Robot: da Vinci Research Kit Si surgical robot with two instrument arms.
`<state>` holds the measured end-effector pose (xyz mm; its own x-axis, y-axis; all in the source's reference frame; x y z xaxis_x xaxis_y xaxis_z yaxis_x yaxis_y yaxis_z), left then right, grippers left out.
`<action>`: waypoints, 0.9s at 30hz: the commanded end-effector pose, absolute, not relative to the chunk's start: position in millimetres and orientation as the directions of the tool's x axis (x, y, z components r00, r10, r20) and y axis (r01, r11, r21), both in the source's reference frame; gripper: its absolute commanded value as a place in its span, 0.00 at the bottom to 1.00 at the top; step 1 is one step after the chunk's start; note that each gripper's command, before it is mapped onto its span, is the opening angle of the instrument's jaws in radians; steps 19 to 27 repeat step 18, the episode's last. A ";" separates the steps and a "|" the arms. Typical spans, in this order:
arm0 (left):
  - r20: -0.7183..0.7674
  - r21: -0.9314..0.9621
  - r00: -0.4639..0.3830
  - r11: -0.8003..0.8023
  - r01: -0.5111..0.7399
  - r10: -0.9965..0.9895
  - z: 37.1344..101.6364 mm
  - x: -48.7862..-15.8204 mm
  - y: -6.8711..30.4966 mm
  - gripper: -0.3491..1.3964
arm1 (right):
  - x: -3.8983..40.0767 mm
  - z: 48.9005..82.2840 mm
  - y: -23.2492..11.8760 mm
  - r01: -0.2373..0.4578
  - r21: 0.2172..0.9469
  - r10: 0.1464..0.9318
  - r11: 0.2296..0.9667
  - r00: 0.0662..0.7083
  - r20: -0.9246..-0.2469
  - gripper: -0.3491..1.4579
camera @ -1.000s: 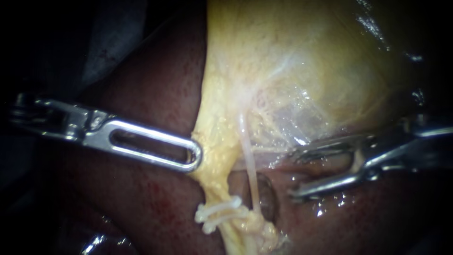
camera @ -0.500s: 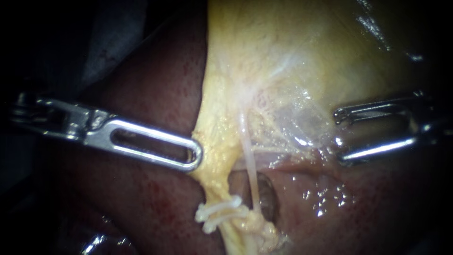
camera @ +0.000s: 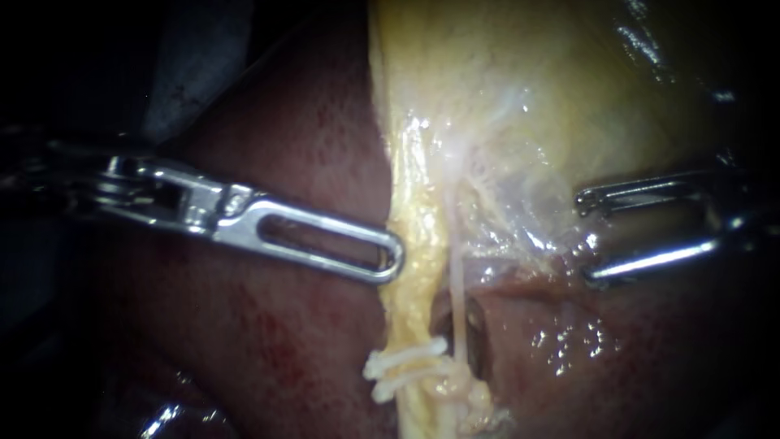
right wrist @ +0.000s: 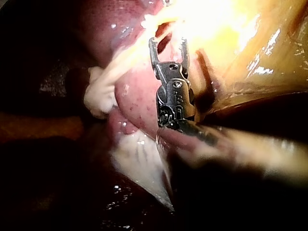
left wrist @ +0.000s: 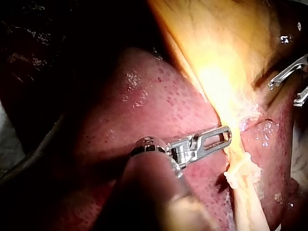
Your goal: Going back second clip left tube
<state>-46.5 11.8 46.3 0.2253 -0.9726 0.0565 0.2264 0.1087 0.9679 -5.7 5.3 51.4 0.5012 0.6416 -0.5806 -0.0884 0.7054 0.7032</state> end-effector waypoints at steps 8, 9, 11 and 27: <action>0.057 0.967 0.230 0.111 0.229 -0.972 46.7 -46.9 11.4 0.00 | -5.8 51.4 5.3 -0.088 0.703 0.641 0.706 0.501 -0.581 0.45; 0.056 0.967 0.232 0.111 0.228 -0.971 46.7 -46.9 11.4 0.00 | -5.8 51.4 5.3 -0.088 0.703 0.641 0.706 0.501 -0.581 0.45; 0.056 0.967 0.232 0.111 0.227 -0.971 46.6 -46.9 11.4 0.00 | -5.8 51.4 5.3 -0.088 0.703 0.641 0.706 0.501 -0.581 0.45; 0.056 0.968 0.232 0.110 0.227 -0.971 46.6 -46.9 11.4 0.00 | -5.9 51.3 5.3 -0.088 0.703 0.641 0.705 0.501 -0.581 0.45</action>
